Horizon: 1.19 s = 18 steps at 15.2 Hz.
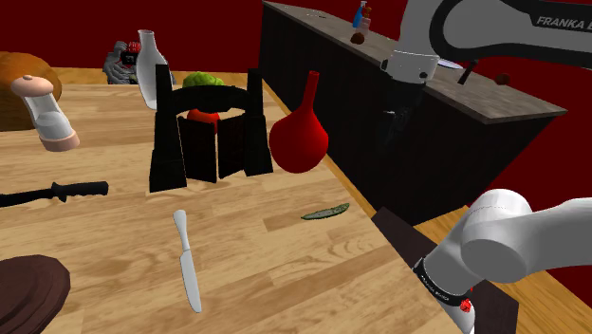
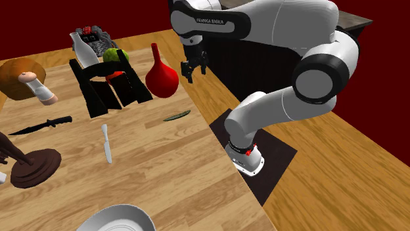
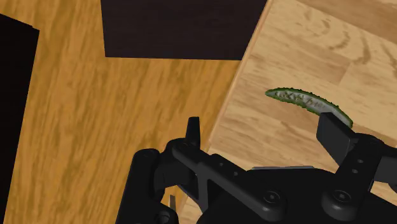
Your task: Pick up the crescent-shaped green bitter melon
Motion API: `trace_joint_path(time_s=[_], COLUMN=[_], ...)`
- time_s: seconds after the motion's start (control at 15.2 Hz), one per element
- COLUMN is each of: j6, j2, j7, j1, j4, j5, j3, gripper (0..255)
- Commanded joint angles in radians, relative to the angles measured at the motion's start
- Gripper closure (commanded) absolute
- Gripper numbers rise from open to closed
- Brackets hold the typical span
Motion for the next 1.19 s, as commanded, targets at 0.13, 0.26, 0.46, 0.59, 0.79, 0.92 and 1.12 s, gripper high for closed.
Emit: trace_joint_path(time_s=[0.13, 0.26, 0.46, 0.59, 0.79, 0.92, 1.12], j6=[0.067, 0.134, 0.233, 0.299, 0.397, 0.462, 0.522], j2=[0.029, 0.058, 0.101, 0.129, 0.168, 0.193, 0.217], j7=[-0.094, -0.187, -0.324, -0.415, -0.550, -0.640, -0.679], j1=[0.048, 0.097, 0.169, 0.218, 0.291, 0.340, 0.362], j4=[-0.034, -0.066, -0.112, -0.143, -0.189, -0.221, -0.253], j5=[-0.001, -0.001, 0.002, 0.004, 0.011, 0.017, 0.020], j3=[0.001, 0.002, 0.008, 0.012, 0.022, 0.030, 0.033], gripper=[0, 0, 0, 0, 0, 0, 0])
